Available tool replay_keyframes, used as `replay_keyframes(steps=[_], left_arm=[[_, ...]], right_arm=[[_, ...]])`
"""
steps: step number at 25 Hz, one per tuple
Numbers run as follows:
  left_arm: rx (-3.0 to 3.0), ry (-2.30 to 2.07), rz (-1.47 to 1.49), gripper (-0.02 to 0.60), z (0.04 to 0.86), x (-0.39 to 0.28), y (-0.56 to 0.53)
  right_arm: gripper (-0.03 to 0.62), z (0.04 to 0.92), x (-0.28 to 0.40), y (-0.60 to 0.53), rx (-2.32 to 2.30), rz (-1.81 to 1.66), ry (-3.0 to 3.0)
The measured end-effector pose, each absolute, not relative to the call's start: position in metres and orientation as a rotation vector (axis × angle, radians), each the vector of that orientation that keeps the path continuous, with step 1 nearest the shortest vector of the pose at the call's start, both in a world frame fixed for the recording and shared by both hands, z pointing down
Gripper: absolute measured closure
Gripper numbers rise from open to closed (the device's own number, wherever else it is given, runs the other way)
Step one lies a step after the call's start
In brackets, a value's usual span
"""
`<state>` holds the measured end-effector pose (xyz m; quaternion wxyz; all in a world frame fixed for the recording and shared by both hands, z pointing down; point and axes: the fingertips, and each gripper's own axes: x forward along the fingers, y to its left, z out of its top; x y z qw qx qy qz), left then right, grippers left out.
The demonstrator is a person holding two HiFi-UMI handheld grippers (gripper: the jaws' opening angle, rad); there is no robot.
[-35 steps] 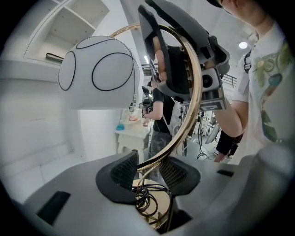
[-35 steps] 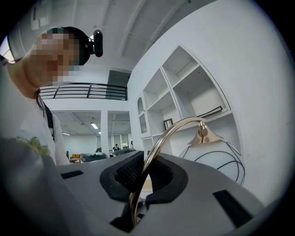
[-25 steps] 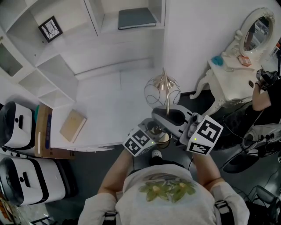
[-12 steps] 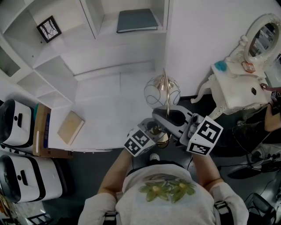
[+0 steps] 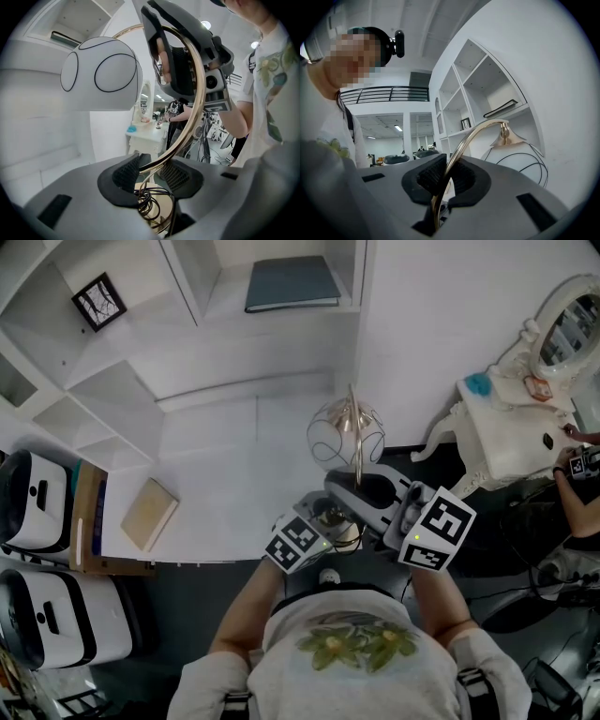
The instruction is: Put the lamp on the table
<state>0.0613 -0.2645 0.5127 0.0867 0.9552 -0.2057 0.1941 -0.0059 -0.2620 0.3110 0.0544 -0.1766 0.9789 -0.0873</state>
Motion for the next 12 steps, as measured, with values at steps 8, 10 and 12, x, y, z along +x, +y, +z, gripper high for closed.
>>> replay_keyframes(steps=[8,10,12], left_arm=[[2.830,-0.616,0.595,0.423,0.523,0.060,-0.285],[2.818,-0.625,0.612,0.423,0.530,0.059,-0.290],[2.812,-0.632,0.608,0.422,0.535,0.059,-0.294]], right_arm=[[0.560,0.324,-0.008,-0.284,-0.549,-0.284,2.987],[0.560,0.328,-0.008,-0.289,-0.554,-0.291,2.991],[0.560,0.333,-0.008,-0.293,-0.560,-0.299,2.995]])
